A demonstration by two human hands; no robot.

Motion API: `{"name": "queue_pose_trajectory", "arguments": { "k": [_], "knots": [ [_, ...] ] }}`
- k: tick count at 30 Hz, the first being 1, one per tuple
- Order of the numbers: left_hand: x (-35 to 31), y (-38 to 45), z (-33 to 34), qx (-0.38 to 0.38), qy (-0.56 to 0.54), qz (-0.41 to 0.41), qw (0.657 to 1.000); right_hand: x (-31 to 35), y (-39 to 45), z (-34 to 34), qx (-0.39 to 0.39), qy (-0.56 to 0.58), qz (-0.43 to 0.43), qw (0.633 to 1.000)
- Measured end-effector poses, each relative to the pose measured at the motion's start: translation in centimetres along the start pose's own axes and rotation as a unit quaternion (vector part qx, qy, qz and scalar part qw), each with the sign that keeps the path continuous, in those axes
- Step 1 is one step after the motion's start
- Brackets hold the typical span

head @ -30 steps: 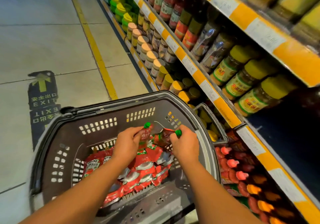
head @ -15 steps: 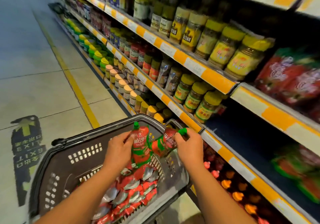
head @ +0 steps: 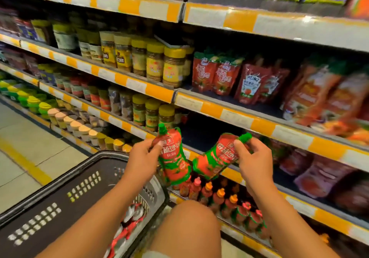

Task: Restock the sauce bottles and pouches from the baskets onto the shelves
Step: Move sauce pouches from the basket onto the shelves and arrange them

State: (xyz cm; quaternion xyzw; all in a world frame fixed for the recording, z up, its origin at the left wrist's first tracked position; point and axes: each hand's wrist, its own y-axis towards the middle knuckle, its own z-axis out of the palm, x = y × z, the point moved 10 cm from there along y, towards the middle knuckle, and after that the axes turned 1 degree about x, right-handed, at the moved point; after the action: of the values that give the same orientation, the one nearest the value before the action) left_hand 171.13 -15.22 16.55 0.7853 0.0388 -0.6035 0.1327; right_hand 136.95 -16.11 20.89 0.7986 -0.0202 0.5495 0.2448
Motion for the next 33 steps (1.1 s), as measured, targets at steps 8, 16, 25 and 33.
{"name": "queue_pose_trajectory", "arguments": {
  "k": [8,16,25,33],
  "knots": [
    [-3.1,0.5,13.8,0.086,-0.069,-0.020,0.994,-6.5,0.8,-11.8,-0.084,-0.020,0.057,0.995],
    [-2.0,1.6,22.9,0.117,-0.075,-0.094,0.986,-10.6,2.4,-16.0,-0.114,-0.021,0.106,0.988],
    [-2.0,4.2,27.2,0.101,-0.090,-0.108,0.985,-10.9,4.9,-17.4,-0.141,-0.029,0.125,0.982],
    [-2.3,6.2,28.8,0.071,-0.154,-0.128,0.977,-12.5,5.7,-16.8,-0.197,0.026,0.204,0.959]
  ]
}}
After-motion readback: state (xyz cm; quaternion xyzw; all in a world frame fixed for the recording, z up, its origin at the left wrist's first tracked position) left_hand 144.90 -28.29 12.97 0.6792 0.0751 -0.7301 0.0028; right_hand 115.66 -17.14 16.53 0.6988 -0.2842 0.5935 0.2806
